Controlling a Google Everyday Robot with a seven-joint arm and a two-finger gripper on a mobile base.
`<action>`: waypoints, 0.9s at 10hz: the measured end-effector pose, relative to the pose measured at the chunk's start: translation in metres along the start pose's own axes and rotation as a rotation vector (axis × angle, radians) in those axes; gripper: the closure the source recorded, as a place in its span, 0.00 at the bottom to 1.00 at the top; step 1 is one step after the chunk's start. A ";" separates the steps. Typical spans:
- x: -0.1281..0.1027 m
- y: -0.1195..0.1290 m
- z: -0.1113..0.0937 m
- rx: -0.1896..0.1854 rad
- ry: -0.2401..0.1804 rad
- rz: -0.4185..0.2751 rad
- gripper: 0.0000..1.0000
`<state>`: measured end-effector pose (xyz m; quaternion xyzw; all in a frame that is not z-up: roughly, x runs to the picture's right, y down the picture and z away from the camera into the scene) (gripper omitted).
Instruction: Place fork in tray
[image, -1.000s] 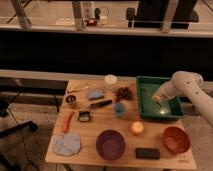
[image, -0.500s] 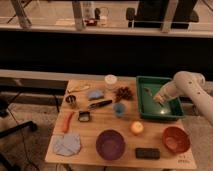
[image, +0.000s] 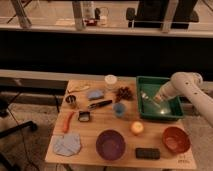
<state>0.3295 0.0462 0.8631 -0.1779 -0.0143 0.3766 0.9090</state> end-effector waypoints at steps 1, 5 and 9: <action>0.000 0.000 0.001 0.007 0.007 0.007 0.20; 0.005 -0.002 -0.005 0.007 0.021 0.006 0.37; 0.003 0.000 -0.004 0.006 0.028 0.007 0.23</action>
